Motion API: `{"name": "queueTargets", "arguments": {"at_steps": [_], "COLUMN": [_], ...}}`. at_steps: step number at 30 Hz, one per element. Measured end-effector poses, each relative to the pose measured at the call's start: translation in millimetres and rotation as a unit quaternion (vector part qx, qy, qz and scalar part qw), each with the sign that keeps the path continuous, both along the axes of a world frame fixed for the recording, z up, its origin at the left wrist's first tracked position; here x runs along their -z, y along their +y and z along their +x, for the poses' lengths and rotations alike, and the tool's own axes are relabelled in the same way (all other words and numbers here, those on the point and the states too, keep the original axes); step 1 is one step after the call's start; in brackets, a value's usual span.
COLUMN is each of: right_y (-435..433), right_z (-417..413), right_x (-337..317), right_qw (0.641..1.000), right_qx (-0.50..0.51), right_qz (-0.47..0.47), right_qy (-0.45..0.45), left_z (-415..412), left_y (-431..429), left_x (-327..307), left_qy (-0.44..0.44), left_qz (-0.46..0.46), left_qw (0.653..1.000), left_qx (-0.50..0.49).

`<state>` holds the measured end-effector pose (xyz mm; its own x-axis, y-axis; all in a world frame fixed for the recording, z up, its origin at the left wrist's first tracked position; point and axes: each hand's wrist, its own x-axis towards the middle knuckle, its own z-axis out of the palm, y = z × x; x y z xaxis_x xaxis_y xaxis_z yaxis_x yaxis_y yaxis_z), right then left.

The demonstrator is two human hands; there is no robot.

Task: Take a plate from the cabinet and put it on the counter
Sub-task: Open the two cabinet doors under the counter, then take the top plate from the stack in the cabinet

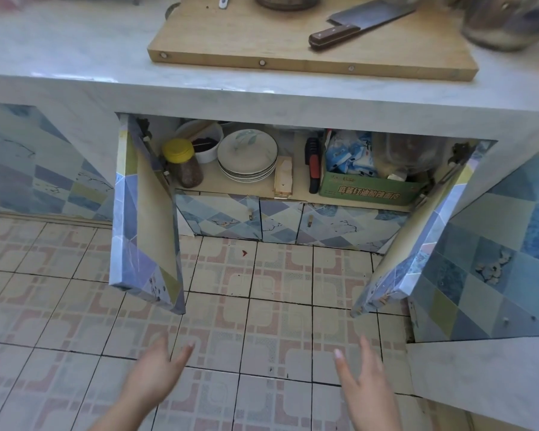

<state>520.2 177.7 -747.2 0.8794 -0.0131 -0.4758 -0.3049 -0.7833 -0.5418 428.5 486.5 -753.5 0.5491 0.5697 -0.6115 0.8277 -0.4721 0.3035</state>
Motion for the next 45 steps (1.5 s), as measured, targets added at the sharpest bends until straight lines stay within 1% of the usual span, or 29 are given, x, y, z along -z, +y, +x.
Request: {"name": "queueTargets", "arguments": {"at_steps": [3, 6, 10, 16, 19, 24, 30, 35, 40, 42, 45], "right_y": [19.7, 43.8, 78.2, 124.5, 144.8, 168.5, 186.0, 206.8, 224.8, 230.2, 240.3], "right_z": [4.4, 25.0, 65.6, 125.6, 151.7, 186.5, 227.0, 267.2, 305.3, 319.2, 338.2], "right_x": [-8.3, -17.5, -30.1, -53.6, -59.5, -54.3, -32.0, -1.5, 43.4, 63.7, 93.4], "right_qw": [0.994, 0.989, 0.986, 0.983, 0.982, 0.983, 0.983, 0.983, 0.98, 0.978, 0.978], "right_qx": [-0.101, -0.14, -0.144, -0.142, -0.138, -0.131, -0.127, -0.126, -0.136, -0.146, -0.137], "right_qz": [0.018, 0.017, 0.008, 0.003, -0.002, 0.002, -0.015, -0.021, 0.037, 0.056, 0.056], "right_qy": [-0.033, -0.053, -0.087, -0.114, -0.128, -0.125, -0.13, -0.128, -0.138, -0.141, -0.147], "left_z": [25.5, 57.2, 101.1, 155.5, 180.0, 213.3, 247.5, 273.3, 305.5, 318.0, 336.3], "left_y": [-21.8, -30.3, -17.5, 17.9, 34.2, 54.4, 72.1, 84.0, 99.1, 105.8, 112.7], "left_x": [-9.8, -26.1, -46.5, -69.1, -72.9, -68.3, -46.5, -11.8, 37.1, 56.6, 82.5], "left_qy": [-0.048, -0.095, -0.14, -0.207, -0.216, -0.21, -0.222, -0.229, -0.225, -0.242, -0.296], "left_qz": [-0.02, -0.046, -0.05, -0.026, -0.023, -0.031, -0.062, -0.08, -0.096, -0.101, -0.087], "left_qw": [0.998, 0.994, 0.988, 0.978, 0.976, 0.977, 0.972, 0.967, 0.96, 0.952, 0.933], "left_qx": [0.029, 0.037, 0.046, 0.025, 0.018, 0.0, -0.054, -0.081, -0.133, -0.156, -0.186]}}
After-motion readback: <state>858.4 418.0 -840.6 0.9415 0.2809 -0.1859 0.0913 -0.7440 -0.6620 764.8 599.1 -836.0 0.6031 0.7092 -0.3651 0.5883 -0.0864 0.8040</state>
